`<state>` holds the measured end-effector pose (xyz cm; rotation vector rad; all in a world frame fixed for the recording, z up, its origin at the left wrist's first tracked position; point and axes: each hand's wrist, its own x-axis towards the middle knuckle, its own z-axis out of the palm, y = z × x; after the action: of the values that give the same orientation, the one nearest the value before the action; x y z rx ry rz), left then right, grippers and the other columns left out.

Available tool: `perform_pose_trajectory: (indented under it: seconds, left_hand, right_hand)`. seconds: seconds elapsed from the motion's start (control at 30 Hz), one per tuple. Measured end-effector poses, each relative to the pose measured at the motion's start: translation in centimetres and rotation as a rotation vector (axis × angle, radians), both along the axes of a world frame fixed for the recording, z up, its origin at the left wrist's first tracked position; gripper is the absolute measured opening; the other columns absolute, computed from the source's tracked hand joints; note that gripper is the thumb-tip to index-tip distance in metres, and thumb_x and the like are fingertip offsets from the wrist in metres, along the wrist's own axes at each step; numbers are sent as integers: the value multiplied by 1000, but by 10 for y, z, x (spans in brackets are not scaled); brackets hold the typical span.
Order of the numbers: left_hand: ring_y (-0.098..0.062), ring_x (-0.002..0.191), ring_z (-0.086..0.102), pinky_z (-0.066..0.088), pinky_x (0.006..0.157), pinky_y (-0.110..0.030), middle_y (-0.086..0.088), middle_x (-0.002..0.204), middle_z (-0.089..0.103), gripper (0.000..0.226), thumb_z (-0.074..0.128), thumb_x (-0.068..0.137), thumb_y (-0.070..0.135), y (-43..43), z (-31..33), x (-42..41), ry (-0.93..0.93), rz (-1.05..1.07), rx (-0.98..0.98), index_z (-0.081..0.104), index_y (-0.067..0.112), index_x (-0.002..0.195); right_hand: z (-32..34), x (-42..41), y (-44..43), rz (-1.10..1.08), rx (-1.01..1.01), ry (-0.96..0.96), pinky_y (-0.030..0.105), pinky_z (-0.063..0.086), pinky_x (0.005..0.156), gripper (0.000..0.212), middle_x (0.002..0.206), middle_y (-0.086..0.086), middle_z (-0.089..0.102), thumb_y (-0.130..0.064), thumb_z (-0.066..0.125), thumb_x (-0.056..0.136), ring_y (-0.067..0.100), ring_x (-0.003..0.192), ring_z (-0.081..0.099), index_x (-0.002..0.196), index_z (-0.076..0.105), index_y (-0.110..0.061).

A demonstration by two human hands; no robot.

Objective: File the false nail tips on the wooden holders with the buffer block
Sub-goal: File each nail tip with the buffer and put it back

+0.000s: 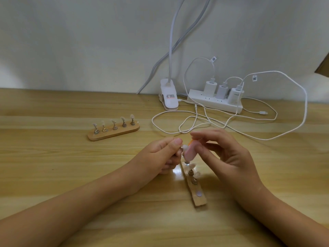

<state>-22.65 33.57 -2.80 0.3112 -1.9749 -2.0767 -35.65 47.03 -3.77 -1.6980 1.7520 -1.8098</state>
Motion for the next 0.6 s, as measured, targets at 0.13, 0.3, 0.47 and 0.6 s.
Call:
perform_pose_trajectory:
  seconds: [0.13,0.3,0.47,0.6]
  left_hand:
    - [-4,52,37,31,48,-13,11,58,46,16,59,87,32,-4,-1,2,58,-13,61,61,19,78]
    - [-3,59,43,39,58,-12,16,65,53,14,58,89,28,-7,-5,3,113,2,-62,72,24,87]
    - [3,67,53,43,66,-10,15,76,64,17,62,91,27,-7,-7,5,122,12,-160,75,24,100]
    - [-2,73,63,48,68,-14,0,86,74,23,66,82,21,-4,-7,3,158,62,-118,71,17,104]
  right_hand:
    - [5,-5,1,-15,47,-252,18,52,85,24,91,1,75,-14,68,89,11,95,69,112,68,-23]
    - [11,-19,-3,88,58,-856,18,54,80,36,97,14,75,-12,63,82,18,97,72,117,66,-6]
    - [16,-24,-4,175,53,-1044,16,56,78,25,98,12,74,-7,60,83,13,92,72,104,74,-4]
    - [17,-21,-4,306,122,-1088,16,57,74,24,98,10,75,-7,59,86,9,87,71,98,79,-11]
